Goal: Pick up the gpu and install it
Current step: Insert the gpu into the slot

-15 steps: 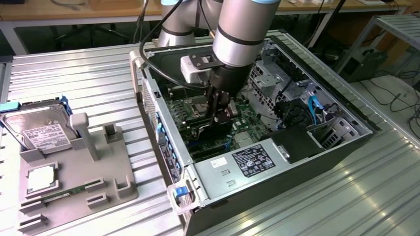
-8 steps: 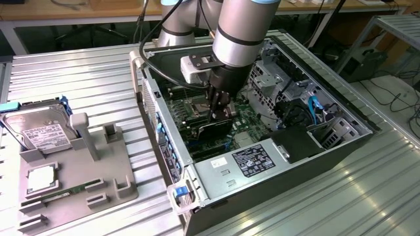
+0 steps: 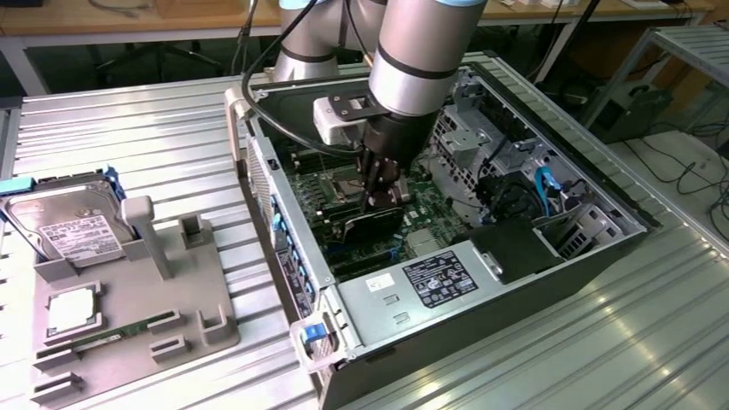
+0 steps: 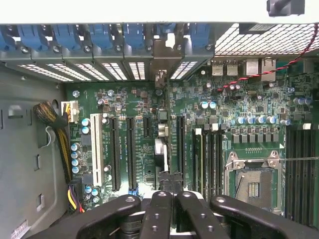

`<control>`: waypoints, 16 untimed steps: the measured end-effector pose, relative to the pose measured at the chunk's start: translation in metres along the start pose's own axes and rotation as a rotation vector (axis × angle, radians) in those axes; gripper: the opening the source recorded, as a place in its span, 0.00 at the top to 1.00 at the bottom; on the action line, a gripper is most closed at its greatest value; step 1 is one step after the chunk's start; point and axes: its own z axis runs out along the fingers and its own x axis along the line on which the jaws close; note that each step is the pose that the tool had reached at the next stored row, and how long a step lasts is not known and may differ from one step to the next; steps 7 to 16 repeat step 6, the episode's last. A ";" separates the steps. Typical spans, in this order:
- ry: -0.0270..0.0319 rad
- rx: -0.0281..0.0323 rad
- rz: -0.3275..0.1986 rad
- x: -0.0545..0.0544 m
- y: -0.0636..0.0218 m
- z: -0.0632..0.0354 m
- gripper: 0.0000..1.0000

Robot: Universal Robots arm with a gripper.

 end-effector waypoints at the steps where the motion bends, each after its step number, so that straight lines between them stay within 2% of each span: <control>1: 0.0001 -0.0001 0.000 0.000 0.0000 0.0000 0.89; 16: 0.0001 0.0000 0.000 0.000 0.0000 0.0000 0.89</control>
